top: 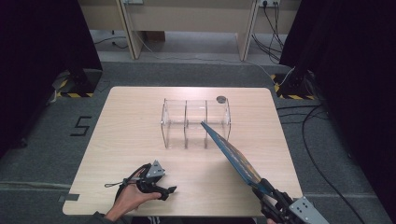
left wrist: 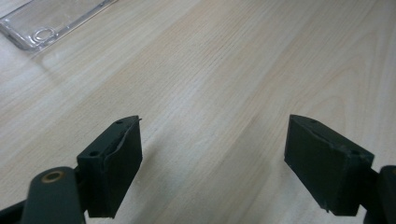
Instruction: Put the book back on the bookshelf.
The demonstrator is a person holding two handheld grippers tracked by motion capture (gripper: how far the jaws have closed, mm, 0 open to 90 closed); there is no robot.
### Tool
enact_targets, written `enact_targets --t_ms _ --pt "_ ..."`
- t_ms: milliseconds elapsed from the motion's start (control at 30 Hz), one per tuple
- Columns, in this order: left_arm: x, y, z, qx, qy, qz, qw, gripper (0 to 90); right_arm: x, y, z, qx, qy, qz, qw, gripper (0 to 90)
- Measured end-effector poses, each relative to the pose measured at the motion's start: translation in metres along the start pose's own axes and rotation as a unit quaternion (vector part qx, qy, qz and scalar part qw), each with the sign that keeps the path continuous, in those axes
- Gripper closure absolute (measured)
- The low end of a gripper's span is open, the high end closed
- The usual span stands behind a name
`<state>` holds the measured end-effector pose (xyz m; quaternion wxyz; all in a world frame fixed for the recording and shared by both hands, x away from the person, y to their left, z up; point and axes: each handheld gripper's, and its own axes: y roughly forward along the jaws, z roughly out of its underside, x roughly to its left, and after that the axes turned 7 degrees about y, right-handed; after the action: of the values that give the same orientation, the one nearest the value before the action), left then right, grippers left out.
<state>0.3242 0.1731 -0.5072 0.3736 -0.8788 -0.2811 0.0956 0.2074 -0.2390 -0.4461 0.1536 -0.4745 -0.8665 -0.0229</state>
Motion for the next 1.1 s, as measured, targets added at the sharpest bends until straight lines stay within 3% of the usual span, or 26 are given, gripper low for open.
enact_targets --t_ms 133,233,400,800,867,1033,1100 --pt "0.0 0.004 0.003 0.025 0.009 0.0 0.9997 18.9 -0.007 -0.003 -0.002 -0.007 0.015 0.003 0.9999 64.2" --pt "-0.001 0.005 0.003 0.025 0.015 0.001 0.9996 15.9 -0.014 -0.006 -0.004 -0.016 0.033 0.004 0.9993 65.5" --pt "0.0 0.005 0.003 0.023 0.016 0.003 0.9996 15.6 -0.021 -0.01 -0.006 -0.024 0.042 0.014 0.9988 68.6" --pt "0.0 0.006 0.004 0.02 0.017 0.002 0.9997 14.8 -0.038 -0.016 -0.007 -0.025 0.006 0.053 0.9983 78.9" --pt "0.0 0.006 0.004 0.02 0.017 0.002 0.9997 14.8 -0.039 -0.016 -0.008 -0.025 -0.004 0.056 0.9981 79.4" --pt "-0.001 0.006 0.004 0.018 0.017 0.002 0.9997 14.7 -0.039 -0.017 -0.008 -0.025 -0.001 0.053 0.9983 78.6" --pt "-0.001 0.006 0.004 0.016 0.017 0.002 0.9997 14.6 -0.038 -0.017 -0.009 -0.024 -0.018 0.056 0.998 78.8"
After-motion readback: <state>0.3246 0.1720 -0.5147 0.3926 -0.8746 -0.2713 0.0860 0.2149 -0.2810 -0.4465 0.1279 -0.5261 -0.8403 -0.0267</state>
